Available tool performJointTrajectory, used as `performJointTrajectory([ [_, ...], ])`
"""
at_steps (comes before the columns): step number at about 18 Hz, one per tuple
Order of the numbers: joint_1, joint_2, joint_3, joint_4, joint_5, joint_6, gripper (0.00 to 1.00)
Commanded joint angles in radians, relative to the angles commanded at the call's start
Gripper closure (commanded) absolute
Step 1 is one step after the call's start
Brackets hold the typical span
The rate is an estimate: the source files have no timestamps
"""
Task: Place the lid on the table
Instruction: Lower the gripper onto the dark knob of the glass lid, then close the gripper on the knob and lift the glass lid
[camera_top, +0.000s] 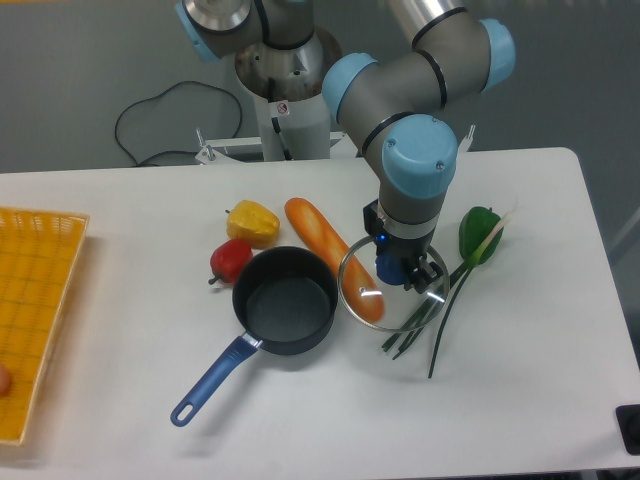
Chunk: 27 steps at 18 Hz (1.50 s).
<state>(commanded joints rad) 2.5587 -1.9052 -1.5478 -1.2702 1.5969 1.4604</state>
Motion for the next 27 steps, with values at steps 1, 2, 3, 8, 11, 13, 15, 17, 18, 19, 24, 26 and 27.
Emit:
performJointTrajectory([
  [1,-0.002,0.000,-0.005,0.008,0.000,-0.003,0.34],
  [2,-0.002,0.002,-0.012,0.017,0.000,-0.003,0.34],
  [3,0.000,0.003,-0.017,0.021,0.000,-0.003,0.34],
  [8,-0.002,0.002,-0.008,0.018,0.003,-0.008,0.34],
  [11,-0.002,0.003,-0.006,0.018,0.003,-0.049,0.34],
  [13,-0.002,0.002,-0.006,0.020,0.005,-0.055,0.34],
  [15,0.000,0.002,-0.002,0.020,0.002,-0.096,0.34],
  [17,0.002,-0.005,0.002,0.020,0.003,-0.139,0.34],
  [18,0.002,-0.006,0.003,0.020,0.006,-0.152,0.34],
  [19,0.002,-0.006,0.005,0.021,0.008,-0.167,0.34],
  [24,-0.005,-0.038,0.043,0.026,-0.003,-0.322,0.34],
  [26,-0.011,-0.060,0.066,0.038,-0.008,-0.340,0.34],
  [27,-0.020,-0.070,0.071,0.067,-0.024,-0.375,0.34],
])
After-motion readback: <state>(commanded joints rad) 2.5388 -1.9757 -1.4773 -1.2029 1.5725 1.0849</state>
